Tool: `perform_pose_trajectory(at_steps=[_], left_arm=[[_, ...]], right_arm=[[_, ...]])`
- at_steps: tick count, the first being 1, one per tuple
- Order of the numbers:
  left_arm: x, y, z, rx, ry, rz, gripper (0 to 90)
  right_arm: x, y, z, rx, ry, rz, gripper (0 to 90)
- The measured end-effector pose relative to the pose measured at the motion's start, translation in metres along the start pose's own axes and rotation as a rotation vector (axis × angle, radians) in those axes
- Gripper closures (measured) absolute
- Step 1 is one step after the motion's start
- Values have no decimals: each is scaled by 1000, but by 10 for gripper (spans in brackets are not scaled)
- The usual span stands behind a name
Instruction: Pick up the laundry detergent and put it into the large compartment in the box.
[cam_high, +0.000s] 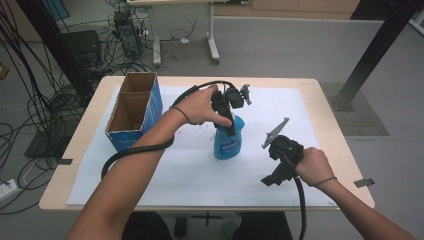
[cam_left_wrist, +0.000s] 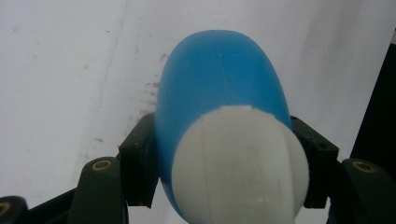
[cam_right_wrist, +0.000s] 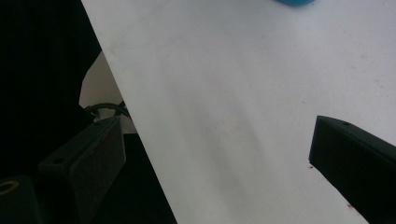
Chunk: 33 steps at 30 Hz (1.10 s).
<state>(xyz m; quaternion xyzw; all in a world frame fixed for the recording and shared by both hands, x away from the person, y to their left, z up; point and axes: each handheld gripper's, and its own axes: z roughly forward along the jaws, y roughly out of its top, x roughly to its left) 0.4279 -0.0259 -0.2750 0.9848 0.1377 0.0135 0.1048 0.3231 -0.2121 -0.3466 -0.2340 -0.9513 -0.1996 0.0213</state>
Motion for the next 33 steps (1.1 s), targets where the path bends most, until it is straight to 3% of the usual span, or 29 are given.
perform_pose_trajectory(at_steps=[14, 22, 33], left_arm=[[1, -2, -4, -21, 19, -16, 378], [2, -4, -22, -36, 28, -30, 378], [-8, 1, -54, -84, 40, -3, 378]], right_arm=[[1, -1, -2, 1, -6, -1, 35], [1, 0, -1, 4, -7, -2, 35], [3, 4, -1, 6, -9, -6, 35]])
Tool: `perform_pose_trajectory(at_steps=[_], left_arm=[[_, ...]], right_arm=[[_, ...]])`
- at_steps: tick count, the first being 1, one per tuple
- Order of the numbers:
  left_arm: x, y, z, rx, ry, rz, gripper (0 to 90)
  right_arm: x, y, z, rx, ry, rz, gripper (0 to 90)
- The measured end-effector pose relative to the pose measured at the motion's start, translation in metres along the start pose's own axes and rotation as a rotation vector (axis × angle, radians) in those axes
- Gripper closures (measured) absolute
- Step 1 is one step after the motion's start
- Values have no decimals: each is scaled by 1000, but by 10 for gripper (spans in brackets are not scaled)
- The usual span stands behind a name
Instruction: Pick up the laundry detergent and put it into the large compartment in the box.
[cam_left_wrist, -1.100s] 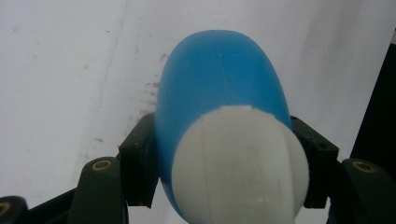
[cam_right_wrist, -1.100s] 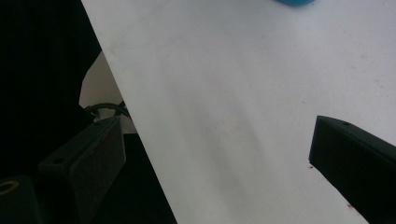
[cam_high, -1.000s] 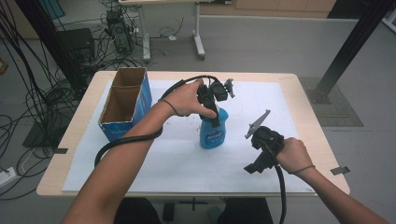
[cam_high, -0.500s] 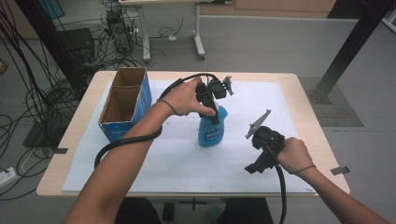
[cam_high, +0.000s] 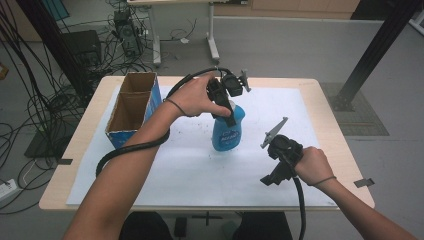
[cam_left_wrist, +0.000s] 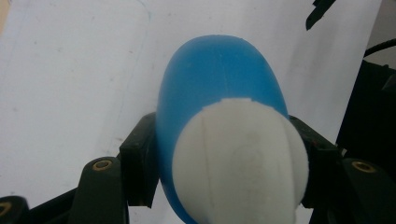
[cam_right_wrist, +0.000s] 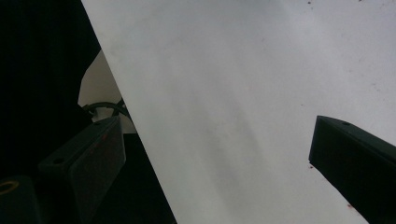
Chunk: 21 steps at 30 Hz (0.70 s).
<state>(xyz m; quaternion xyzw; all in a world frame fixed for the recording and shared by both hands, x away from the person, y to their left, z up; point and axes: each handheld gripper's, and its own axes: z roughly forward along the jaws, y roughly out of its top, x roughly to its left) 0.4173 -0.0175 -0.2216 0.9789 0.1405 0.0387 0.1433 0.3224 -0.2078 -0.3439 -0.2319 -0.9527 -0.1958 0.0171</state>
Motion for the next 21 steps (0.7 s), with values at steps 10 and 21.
perform_pose_trajectory(at_steps=[10, 21], left_arm=[[-9, 14, -39, -18, 26, 15, 378], [-20, 31, -90, -48, 74, 6, 378]], right_arm=[[2, 3, -1, -3, -3, -19, 35], [7, 6, -5, -10, -14, -34, 35]])
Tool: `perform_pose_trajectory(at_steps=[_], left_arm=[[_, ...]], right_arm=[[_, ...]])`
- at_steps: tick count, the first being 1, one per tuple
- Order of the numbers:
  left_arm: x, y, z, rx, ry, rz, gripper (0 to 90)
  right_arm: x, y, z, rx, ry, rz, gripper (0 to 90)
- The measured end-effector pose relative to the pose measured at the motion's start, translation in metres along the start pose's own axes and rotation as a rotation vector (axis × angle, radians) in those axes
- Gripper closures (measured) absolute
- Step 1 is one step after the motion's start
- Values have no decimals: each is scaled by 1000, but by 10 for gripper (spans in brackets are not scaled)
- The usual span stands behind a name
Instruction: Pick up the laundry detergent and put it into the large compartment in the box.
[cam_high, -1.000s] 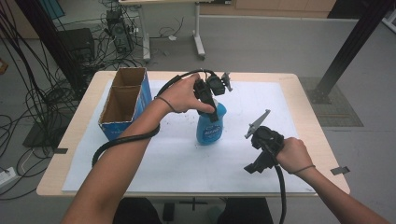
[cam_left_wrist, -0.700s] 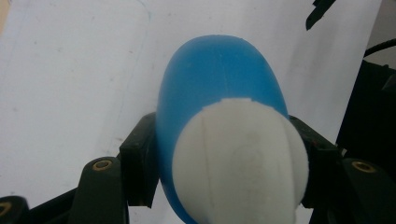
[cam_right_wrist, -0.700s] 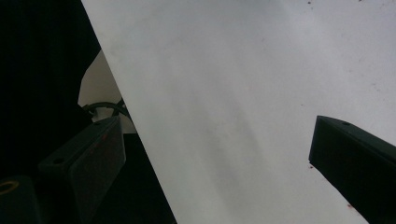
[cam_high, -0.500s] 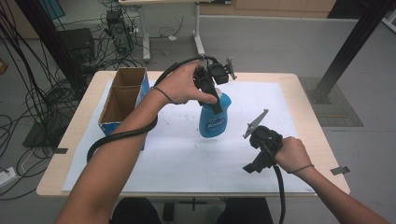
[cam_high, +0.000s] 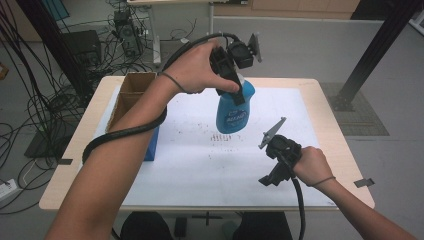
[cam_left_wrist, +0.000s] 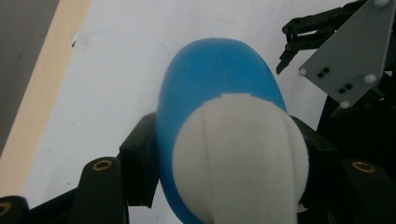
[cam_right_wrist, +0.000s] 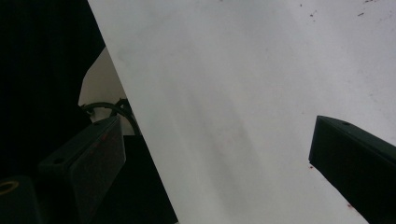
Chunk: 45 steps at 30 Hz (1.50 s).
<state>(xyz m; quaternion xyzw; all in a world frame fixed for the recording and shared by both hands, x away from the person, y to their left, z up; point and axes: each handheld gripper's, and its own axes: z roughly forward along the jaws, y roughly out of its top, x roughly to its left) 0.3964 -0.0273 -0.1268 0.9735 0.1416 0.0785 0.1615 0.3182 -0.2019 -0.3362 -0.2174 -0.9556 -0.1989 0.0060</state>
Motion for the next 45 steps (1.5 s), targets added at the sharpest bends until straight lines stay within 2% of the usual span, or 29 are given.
perform_pose_trajectory(at_steps=[4, 7, 11, 14, 19, 25, 28, 31, 35, 39, 41, 45], left_arm=[[-2, 8, -21, -8, 22, 8, 378], [-3, 13, -38, -24, 17, 2, 378], [-6, 17, -52, -37, 14, 8, 378], [-8, 18, -54, -41, 8, 14, 378], [-11, 19, -49, -15, 14, 18, 378], [-13, 20, -48, 16, 37, -12, 378], [-11, 18, -52, 14, 43, -26, 378], [-8, 15, -57, 4, 46, -44, 378], [0, 6, -64, -9, 65, -99, 378], [9, -3, -67, 9, 110, -162, 378], [14, -8, -68, 14, 124, -193, 378], [25, -23, -71, 10, 137, -242, 378]], right_arm=[[3, 2, -3, -5, -5, -5, 35], [4, 2, -3, -7, -4, -6, 36], [4, 3, -3, -6, -1, -12, 35], [5, 3, -3, -6, -2, -10, 35], [7, 4, -2, -7, -2, -21, 36], [7, 3, -3, -12, -1, -16, 35], [7, 3, -3, -8, -1, -15, 35], [8, 4, -3, -12, -1, -22, 35], [9, 5, -1, -11, 2, -28, 35], [9, 7, -1, -13, 3, -38, 36], [10, 7, -2, -15, -2, -29, 35], [9, 7, -3, -16, -3, -31, 35]])
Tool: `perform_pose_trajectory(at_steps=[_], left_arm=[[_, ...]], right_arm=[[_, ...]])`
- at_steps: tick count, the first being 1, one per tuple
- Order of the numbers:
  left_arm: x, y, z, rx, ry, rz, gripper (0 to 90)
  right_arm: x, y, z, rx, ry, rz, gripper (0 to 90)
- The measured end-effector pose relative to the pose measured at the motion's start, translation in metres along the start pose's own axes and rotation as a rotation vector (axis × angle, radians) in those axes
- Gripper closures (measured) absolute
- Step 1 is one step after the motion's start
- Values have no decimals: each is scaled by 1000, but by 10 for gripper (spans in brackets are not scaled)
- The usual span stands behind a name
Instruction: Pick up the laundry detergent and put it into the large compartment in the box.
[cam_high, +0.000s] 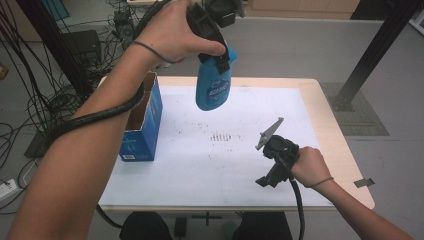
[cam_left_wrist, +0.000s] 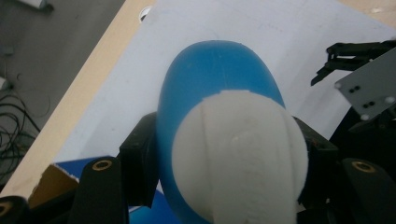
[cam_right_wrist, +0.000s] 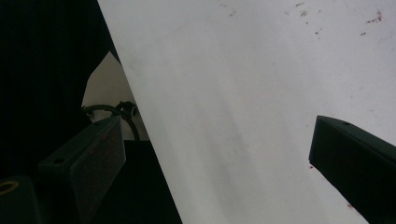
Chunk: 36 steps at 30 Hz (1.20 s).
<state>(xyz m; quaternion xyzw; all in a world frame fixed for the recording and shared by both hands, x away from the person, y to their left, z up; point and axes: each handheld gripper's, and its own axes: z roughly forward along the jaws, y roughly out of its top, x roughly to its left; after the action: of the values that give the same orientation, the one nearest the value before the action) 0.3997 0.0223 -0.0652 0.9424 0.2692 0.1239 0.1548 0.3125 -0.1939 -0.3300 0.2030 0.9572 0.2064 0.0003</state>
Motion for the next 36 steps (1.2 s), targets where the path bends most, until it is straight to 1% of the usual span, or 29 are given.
perform_pose_trajectory(at_steps=[1, 3, 6, 7, 9, 10, 13, 15, 16, 17, 18, 20, 22, 23, 24, 26, 27, 28, 29, 30, 31, 32, 33, 34, 35, 36], left_arm=[[5, -4, -1, -2, 4, -22, 378], [11, -9, -2, -3, 10, -42, 378], [22, -18, -4, 13, 26, -101, 378], [26, -21, -5, 15, 36, -113, 378], [33, -27, -6, 22, 47, -153, 378], [36, -31, -6, 9, 53, -180, 378], [47, -41, -8, 18, 58, -238, 378], [53, -49, -9, 25, 64, -260, 378], [57, -52, -10, 32, 70, -289, 378], [60, -56, -11, 30, 76, -309, 378], [65, -61, -12, 47, 86, -329, 378], [71, -68, -14, 49, 103, -359, 378], [78, -76, -17, 53, 122, -418, 378], [81, -80, -19, 57, 132, -429, 378], [86, -85, -21, 51, 144, -473, 378], [90, -93, -25, 45, 162, -494, 379], [93, -97, -27, 46, 173, -524, 378], [96, -101, -28, 48, 179, -540, 379], [99, -106, -30, 45, 190, -566, 378], [102, -110, -32, 43, 196, -591, 379], [103, -112, -33, 46, 196, -601, 379], [105, -116, -34, 39, 199, -615, 378], [108, -121, -36, 45, 200, -644, 378], [109, -123, -36, 46, 200, -649, 378], [111, -127, -37, 39, 204, -665, 378], [113, -130, -38, 42, 209, -681, 378]], right_arm=[[0, 0, 0, 0, -2, -2, 35], [-1, 0, 0, 2, -1, 0, 35], [0, 2, 1, 4, 2, -7, 35], [1, 3, 2, 3, 3, -5, 35], [1, 4, 3, 1, 5, -9, 36], [1, 4, 3, 1, 5, -9, 35], [2, 6, 4, 1, 7, -12, 35], [1, 6, 4, 0, 10, -16, 35], [2, 7, 4, 1, 8, -16, 35], [2, 8, 5, 0, 8, -15, 35], [2, 8, 5, 1, 7, -14, 35], [1, 9, 5, -4, 10, -24, 35], [2, 10, 5, -3, 11, -21, 35], [2, 10, 6, -5, 13, -25, 35], [2, 10, 6, -5, 14, -27, 35], [2, 11, 7, -6, 16, -26, 35], [1, 11, 7, -7, 18, -27, 35], [1, 12, 8, -7, 20, -29, 35], [1, 12, 8, -6, 21, -31, 36], [2, 13, 9, -8, 23, -34, 35], [2, 13, 9, -4, 23, -35, 35], [2, 14, 9, -7, 23, -37, 35], [3, 14, 9, -7, 23, -38, 35], [3, 15, 9, -8, 24, -39, 35], [3, 15, 9, -7, 23, -42, 35], [3, 15, 10, -8, 23, -44, 35]])
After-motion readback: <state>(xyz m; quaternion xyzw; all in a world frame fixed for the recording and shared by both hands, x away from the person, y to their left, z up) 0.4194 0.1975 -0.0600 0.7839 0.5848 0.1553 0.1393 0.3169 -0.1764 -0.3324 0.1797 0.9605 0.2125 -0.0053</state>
